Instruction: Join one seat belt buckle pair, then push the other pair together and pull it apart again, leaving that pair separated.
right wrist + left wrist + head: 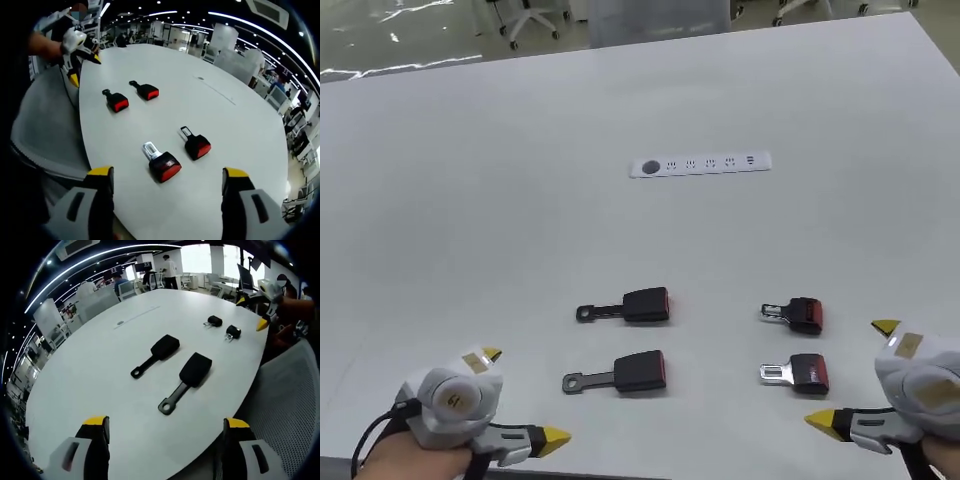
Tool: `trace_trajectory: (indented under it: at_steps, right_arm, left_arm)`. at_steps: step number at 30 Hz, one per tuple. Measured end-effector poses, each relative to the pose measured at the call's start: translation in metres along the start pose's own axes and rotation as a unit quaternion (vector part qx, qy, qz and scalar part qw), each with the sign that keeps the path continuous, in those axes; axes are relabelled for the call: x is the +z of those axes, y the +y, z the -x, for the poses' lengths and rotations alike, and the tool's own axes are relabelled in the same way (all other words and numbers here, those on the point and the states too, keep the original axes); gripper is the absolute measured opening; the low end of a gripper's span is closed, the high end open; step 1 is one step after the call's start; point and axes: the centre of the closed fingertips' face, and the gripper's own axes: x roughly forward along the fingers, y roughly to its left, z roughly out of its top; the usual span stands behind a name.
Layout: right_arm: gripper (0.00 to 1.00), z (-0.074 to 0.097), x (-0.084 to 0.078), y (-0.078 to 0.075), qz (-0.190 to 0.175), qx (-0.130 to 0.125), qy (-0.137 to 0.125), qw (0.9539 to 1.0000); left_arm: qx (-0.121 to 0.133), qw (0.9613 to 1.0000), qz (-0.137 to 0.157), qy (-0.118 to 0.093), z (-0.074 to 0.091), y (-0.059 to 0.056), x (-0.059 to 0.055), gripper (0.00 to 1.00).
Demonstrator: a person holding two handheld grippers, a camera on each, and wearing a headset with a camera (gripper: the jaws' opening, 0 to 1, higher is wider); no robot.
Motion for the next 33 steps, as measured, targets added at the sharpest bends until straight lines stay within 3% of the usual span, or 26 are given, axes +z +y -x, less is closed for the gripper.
trace_trajectory:
  at_steps: [4,10,15,17,20,25,30,32,33]
  right_arm:
    - [0.85,-0.001,-0.002,0.002,0.008,0.004,0.002,1.0000]
    - [0.83,-0.002,0.002,0.000,0.011,0.007,0.001,0.9999]
    - [0.77,-0.006,-0.001,0.002,0.032,0.019,0.011,0.9993]
    - [0.75,-0.008,-0.003,0.002,0.042,0.026,0.015,0.9987]
    - [0.70,-0.012,-0.006,0.006,0.034,0.045,0.021,0.9982]
    - [0.65,-0.017,-0.010,0.009,0.051,0.060,0.039,0.9961]
    - [0.61,-0.019,-0.009,0.004,0.082,0.067,0.051,0.9931]
    - [0.58,-0.021,-0.008,0.003,0.084,0.069,0.050,0.9928]
    - [0.57,-0.021,-0.008,0.002,0.086,0.070,0.050,0.9926]
  left_arm:
    - [-0.001,1.0000,-0.007,-0.006,-0.001,0.000,0.009,0.91]
    - [-0.001,0.9997,-0.022,0.011,-0.009,-0.006,0.004,0.84]
    - [-0.002,0.9996,-0.029,0.002,-0.012,-0.005,0.016,0.81]
    - [-0.004,0.9989,-0.047,0.000,-0.016,-0.004,0.022,0.79]
    - [-0.016,0.9986,-0.050,0.004,-0.024,-0.005,0.025,0.75]
    - [-0.034,0.9958,-0.084,0.008,-0.040,-0.013,0.032,0.73]
    - [-0.050,0.9956,-0.079,0.000,-0.050,-0.026,0.047,0.66]
    - [-0.058,0.9937,-0.096,0.001,-0.055,-0.030,0.051,0.66]
    - [-0.067,0.9910,-0.115,0.010,-0.057,-0.035,0.050,0.65]
